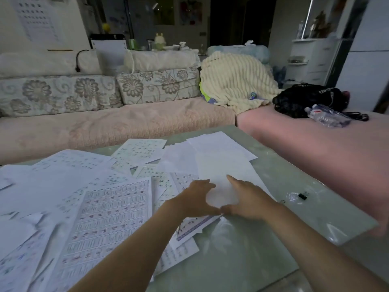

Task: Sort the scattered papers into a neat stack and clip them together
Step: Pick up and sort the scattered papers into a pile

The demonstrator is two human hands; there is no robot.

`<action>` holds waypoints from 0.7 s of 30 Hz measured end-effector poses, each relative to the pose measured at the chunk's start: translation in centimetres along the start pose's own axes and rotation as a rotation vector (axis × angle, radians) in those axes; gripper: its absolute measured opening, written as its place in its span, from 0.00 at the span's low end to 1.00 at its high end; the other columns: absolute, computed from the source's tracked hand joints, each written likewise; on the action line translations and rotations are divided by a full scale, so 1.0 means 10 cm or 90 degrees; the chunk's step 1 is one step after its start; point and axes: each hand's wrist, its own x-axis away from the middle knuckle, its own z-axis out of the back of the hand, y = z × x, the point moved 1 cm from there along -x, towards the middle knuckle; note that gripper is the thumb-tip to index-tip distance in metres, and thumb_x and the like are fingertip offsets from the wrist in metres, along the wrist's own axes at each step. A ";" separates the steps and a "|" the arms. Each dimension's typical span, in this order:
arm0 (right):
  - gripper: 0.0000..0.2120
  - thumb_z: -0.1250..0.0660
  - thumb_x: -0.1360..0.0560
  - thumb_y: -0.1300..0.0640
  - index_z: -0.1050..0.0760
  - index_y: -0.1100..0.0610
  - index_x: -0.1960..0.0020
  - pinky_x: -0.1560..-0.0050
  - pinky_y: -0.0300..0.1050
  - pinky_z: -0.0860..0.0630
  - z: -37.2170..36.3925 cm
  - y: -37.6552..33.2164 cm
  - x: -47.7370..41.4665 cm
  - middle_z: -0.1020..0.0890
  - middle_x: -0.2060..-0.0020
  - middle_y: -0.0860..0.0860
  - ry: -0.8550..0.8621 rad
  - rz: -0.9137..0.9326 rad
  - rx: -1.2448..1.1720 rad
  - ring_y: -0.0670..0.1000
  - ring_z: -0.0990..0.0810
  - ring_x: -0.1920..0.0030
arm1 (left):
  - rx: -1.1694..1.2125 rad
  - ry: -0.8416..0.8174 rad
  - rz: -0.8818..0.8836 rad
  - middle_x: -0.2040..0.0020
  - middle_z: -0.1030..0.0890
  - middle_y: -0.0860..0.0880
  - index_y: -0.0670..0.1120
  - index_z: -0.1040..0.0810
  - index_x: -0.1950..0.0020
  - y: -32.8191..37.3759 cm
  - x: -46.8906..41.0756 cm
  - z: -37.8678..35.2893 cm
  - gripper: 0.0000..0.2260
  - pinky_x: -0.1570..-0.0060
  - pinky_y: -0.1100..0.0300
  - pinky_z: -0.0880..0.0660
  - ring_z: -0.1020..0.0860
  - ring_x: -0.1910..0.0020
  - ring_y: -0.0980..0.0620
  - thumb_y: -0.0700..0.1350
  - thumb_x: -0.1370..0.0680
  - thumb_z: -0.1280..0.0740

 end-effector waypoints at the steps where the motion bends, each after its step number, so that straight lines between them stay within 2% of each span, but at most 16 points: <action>1: 0.55 0.32 0.35 0.27 0.53 0.48 0.19 0.31 0.51 0.33 -0.01 0.00 0.00 0.34 0.25 0.51 0.017 0.013 0.015 0.55 0.34 0.27 | -0.026 -0.010 -0.005 0.21 0.46 0.54 0.53 0.43 0.22 0.01 -0.01 -0.03 0.40 0.24 0.50 0.49 0.51 0.22 0.53 0.63 0.29 0.30; 3: 0.47 0.34 0.31 0.30 0.47 0.49 0.21 0.33 0.52 0.32 -0.01 0.00 0.00 0.31 0.27 0.50 0.031 0.031 0.033 0.55 0.33 0.29 | -0.055 0.024 -0.010 0.22 0.43 0.54 0.55 0.42 0.22 0.02 -0.03 -0.07 0.38 0.25 0.51 0.47 0.47 0.23 0.53 0.64 0.28 0.31; 6: 0.36 0.37 0.27 0.31 0.34 0.51 0.27 0.33 0.50 0.31 0.02 -0.01 0.00 0.26 0.31 0.50 0.059 0.057 0.054 0.53 0.30 0.31 | -0.101 0.103 -0.026 0.26 0.32 0.54 0.54 0.34 0.26 0.01 0.00 -0.08 0.30 0.29 0.55 0.40 0.36 0.28 0.52 0.64 0.25 0.34; 9: 0.41 0.35 0.31 0.27 0.35 0.45 0.24 0.30 0.46 0.34 0.06 0.00 0.00 0.30 0.27 0.45 0.040 0.054 -0.005 0.48 0.33 0.28 | -0.122 0.158 -0.053 0.34 0.24 0.53 0.53 0.25 0.32 0.01 0.05 -0.05 0.21 0.36 0.56 0.31 0.27 0.35 0.51 0.60 0.22 0.37; 11: 0.43 0.31 0.34 0.29 0.36 0.44 0.24 0.29 0.45 0.34 0.08 0.04 -0.01 0.31 0.27 0.43 0.017 0.057 -0.008 0.47 0.33 0.27 | -0.072 0.192 -0.065 0.40 0.19 0.54 0.54 0.21 0.38 -0.02 0.09 0.00 0.15 0.41 0.56 0.27 0.23 0.41 0.51 0.56 0.20 0.39; 13: 0.32 0.30 0.28 0.40 0.31 0.45 0.27 0.31 0.45 0.31 0.08 0.09 -0.03 0.27 0.30 0.43 0.032 0.071 -0.015 0.47 0.29 0.30 | 0.002 0.205 -0.066 0.45 0.17 0.54 0.53 0.18 0.43 -0.08 0.11 0.03 0.12 0.44 0.55 0.25 0.21 0.46 0.53 0.53 0.19 0.39; 15: 0.19 0.35 0.22 0.54 0.24 0.46 0.32 0.36 0.44 0.27 0.07 0.11 -0.04 0.21 0.35 0.44 0.089 0.088 -0.044 0.47 0.24 0.34 | 0.116 0.220 -0.050 0.39 0.20 0.55 0.52 0.19 0.40 -0.15 0.14 0.06 0.11 0.37 0.58 0.28 0.24 0.40 0.56 0.49 0.20 0.36; 17: 0.18 0.39 0.20 0.59 0.20 0.45 0.36 0.39 0.45 0.25 0.08 0.10 -0.04 0.18 0.39 0.43 0.135 0.098 -0.062 0.47 0.22 0.37 | 0.297 0.245 0.030 0.36 0.26 0.54 0.51 0.24 0.34 -0.17 0.19 0.12 0.16 0.36 0.58 0.31 0.27 0.39 0.56 0.44 0.21 0.37; 18: 0.18 0.39 0.20 0.60 0.20 0.45 0.36 0.38 0.44 0.25 0.08 0.08 -0.04 0.19 0.38 0.42 0.147 0.111 -0.073 0.46 0.22 0.37 | 0.393 0.254 0.100 0.38 0.27 0.52 0.50 0.26 0.33 -0.18 0.19 0.16 0.16 0.41 0.57 0.28 0.26 0.44 0.55 0.43 0.21 0.40; 20: 0.21 0.40 0.21 0.63 0.21 0.45 0.35 0.34 0.43 0.28 0.10 0.03 -0.04 0.20 0.36 0.42 0.157 0.158 -0.075 0.46 0.24 0.35 | 0.576 0.267 0.250 0.48 0.24 0.47 0.45 0.27 0.40 -0.21 0.17 0.26 0.11 0.46 0.50 0.22 0.23 0.55 0.49 0.41 0.20 0.44; 21: 0.23 0.40 0.22 0.65 0.21 0.45 0.35 0.33 0.43 0.30 0.11 -0.01 -0.04 0.21 0.35 0.42 0.153 0.184 -0.064 0.46 0.25 0.34 | 0.667 0.261 0.310 0.51 0.23 0.44 0.42 0.27 0.44 -0.22 0.17 0.30 0.09 0.46 0.47 0.21 0.22 0.56 0.46 0.42 0.19 0.44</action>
